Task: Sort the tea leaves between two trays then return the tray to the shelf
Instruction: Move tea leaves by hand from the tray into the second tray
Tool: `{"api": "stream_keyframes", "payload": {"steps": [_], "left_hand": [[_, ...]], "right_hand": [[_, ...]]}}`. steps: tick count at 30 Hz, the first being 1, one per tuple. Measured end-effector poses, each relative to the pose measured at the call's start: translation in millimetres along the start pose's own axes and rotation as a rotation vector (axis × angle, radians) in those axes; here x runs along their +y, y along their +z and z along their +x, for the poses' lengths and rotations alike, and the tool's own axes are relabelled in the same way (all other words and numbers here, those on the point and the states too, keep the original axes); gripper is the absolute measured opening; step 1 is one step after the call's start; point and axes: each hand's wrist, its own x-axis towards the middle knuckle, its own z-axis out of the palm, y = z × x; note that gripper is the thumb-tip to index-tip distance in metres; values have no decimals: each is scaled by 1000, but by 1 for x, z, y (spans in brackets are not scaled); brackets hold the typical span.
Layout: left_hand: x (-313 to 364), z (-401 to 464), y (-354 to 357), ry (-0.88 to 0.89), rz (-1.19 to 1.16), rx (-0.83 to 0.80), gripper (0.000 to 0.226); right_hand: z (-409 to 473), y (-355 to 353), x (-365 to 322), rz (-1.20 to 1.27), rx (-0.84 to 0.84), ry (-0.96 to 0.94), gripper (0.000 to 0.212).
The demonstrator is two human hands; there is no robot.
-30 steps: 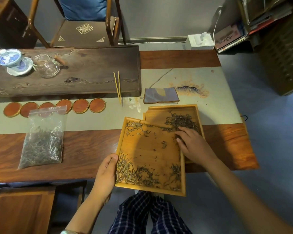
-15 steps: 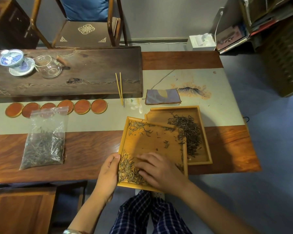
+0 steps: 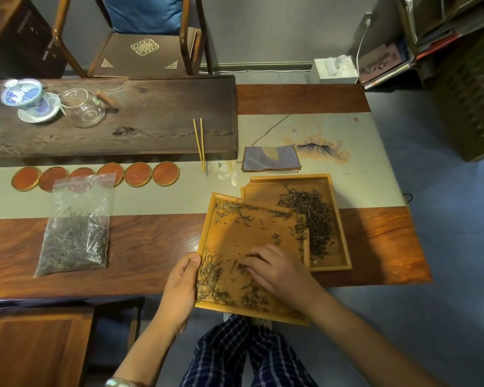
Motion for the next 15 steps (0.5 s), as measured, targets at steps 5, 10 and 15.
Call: {"api": "stream_keyframes", "payload": {"steps": [5, 10, 15], "left_hand": [[-2, -1, -2, -7, 3, -4, 30], [-3, -1, -3, -9, -5, -5, 30], [-3, -3, -2, -11, -6, -10, 31]], "right_hand": [[-2, -9, 28, -53, 22, 137, 20], [-2, -16, 52, -89, 2, 247, 17], [-3, -21, 65, -108, 19, 334, 20]]}}
